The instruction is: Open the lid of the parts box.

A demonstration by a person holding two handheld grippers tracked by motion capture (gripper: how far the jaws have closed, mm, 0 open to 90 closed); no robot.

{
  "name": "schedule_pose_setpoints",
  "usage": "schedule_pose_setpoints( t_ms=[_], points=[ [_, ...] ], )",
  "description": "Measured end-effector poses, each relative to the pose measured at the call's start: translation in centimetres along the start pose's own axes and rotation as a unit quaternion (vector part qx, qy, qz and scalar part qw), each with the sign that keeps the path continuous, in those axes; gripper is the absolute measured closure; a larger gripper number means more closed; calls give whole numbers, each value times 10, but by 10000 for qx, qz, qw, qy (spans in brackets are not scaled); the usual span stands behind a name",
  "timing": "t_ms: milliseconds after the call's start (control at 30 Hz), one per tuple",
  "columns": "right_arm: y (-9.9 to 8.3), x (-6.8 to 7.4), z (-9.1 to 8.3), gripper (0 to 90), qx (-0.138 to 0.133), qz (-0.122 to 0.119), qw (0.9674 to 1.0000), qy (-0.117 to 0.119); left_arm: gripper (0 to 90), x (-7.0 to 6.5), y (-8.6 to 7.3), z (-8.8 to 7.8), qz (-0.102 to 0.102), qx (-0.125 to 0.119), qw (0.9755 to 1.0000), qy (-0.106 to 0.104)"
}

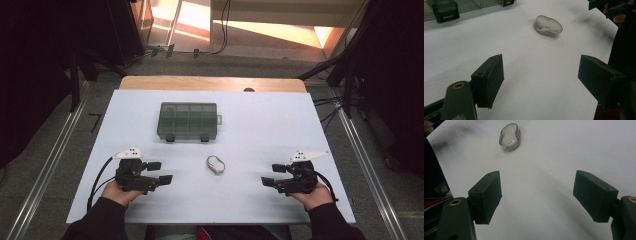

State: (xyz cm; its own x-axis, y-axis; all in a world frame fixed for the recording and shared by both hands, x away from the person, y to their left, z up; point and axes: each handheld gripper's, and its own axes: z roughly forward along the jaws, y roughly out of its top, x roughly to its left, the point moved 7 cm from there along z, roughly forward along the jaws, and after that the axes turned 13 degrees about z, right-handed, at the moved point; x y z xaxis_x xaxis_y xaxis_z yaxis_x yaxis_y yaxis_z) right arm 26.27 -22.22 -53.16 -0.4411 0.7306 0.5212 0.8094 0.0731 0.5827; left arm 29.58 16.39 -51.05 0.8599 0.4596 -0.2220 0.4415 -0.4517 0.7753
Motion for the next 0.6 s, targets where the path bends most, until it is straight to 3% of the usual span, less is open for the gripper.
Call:
schedule_pose_setpoints(
  t_ms=[600],
  points=[
    [0,-1,0,211,51,63,10000,25,210,0,1,0,18,2,10000,11]
  ],
)
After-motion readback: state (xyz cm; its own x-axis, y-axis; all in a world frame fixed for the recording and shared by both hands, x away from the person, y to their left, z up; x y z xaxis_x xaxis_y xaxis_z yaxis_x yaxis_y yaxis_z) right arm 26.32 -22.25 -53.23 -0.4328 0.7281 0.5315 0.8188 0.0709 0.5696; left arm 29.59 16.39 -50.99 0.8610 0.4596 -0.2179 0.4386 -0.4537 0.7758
